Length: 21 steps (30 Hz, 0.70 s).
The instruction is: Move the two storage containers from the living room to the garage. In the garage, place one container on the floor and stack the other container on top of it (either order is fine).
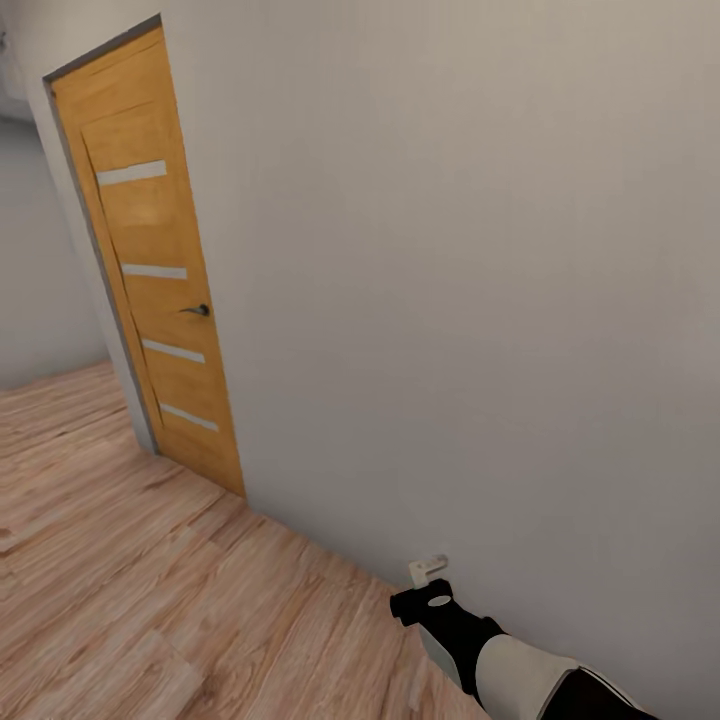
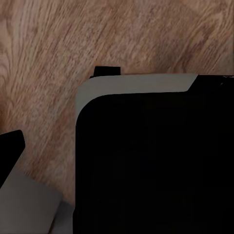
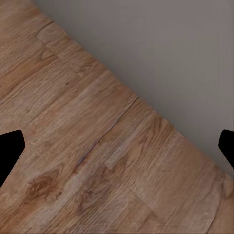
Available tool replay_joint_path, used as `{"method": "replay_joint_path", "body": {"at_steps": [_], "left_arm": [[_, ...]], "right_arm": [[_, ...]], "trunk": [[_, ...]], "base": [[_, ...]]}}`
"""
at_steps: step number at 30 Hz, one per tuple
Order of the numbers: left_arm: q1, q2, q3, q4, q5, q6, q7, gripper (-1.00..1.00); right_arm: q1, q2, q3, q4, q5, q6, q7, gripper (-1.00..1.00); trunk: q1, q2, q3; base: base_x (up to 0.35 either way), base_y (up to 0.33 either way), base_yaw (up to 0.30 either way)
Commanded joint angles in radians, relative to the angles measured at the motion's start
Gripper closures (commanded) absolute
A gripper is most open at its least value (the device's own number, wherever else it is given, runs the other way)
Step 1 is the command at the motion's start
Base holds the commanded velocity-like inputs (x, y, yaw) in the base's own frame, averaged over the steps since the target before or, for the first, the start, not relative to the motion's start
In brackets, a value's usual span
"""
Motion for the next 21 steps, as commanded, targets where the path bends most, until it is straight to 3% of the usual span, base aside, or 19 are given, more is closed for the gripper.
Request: {"method": "replay_joint_path", "body": {"at_steps": [1,15,21], "left_arm": [[0.000,0.000,0.000,0.000,0.003,-0.001,-0.001,-1.00],[0.000,0.000,0.001,0.000,0.003,-0.002,-0.001,-1.00],[0.000,0.000,0.001,0.000,0.003,-0.002,-0.001,-1.00]], "right_arm": [[0.000,0.000,0.008,-0.002,-0.007,0.005,-0.005,-1.00],[0.000,0.000,0.008,0.001,-0.008,0.011,-0.001,-1.00],[0.005,0.000,0.008,0.102,-0.008,0.005,0.016,-1.00]], "trunk": [[0.000,0.000,-0.001],[0.000,0.000,-0.001],[0.000,0.000,-0.001]], "base": [[0.199,0.000,0.197],[0.024,0.000,0.263],[0.000,0.000,0.219]]}}
